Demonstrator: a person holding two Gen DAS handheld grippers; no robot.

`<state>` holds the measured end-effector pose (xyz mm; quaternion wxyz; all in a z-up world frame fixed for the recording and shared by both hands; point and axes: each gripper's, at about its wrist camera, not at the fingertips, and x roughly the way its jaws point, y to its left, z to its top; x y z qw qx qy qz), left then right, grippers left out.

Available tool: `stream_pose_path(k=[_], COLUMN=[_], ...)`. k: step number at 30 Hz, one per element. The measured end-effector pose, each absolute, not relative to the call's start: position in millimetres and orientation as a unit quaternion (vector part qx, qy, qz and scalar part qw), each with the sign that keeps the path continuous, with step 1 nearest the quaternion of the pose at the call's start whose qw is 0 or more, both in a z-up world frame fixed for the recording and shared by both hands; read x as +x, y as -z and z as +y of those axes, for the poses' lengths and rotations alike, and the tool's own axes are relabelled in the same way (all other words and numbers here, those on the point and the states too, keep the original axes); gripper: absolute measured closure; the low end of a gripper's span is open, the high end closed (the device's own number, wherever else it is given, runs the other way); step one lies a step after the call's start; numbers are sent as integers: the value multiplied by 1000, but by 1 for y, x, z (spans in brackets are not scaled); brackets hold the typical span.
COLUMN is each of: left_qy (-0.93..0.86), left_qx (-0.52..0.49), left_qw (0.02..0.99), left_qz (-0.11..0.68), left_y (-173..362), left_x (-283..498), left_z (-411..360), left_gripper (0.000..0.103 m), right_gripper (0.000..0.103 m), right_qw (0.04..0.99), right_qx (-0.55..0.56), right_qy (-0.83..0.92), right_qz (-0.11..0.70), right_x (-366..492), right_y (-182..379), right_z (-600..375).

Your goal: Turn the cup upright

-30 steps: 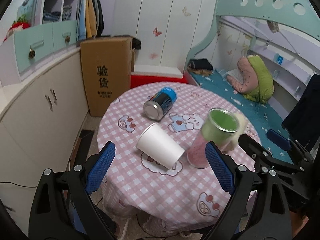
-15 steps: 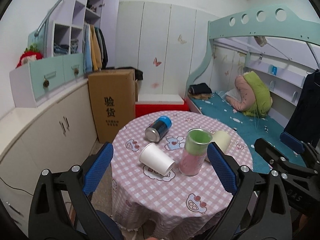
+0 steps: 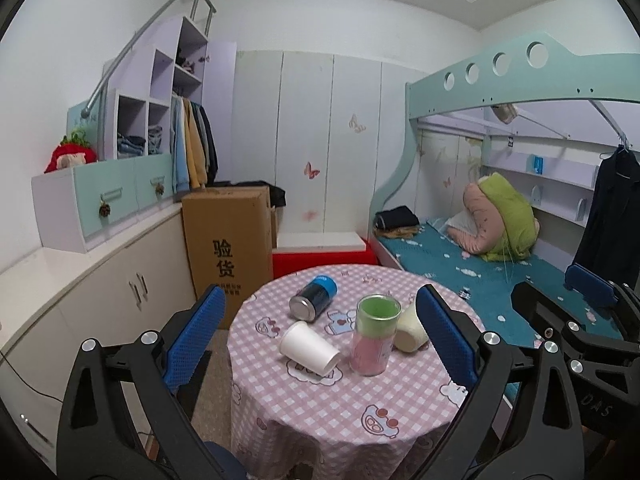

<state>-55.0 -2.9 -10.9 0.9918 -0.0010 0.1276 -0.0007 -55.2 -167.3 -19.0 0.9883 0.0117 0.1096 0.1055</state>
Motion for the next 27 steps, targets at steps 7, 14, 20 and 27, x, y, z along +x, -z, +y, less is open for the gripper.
stream_pose_path(k=[7,14,20,27], left_qy=[-4,-5,-4,-5], left_qx=[9,11,10,11], left_qw=[994,995,994,994], left_qz=[107,104,105,106], left_y=[9,10,10,10], left_x=[-62,-61,-61,-58], left_z=[-8,-11,-9,-8], left_gripper=[6,6,6,6], right_gripper=[17,17,17,17], right_qw=[991,991,991,990], right_qx=[15,17,19,19], right_qy=[-102,-102,-101,-103], right_qz=[88,88,91,92], right_x=[-66,-68,-68,-67], right_y=[19,19,19,20], right_z=[-173,-175,-179,-179])
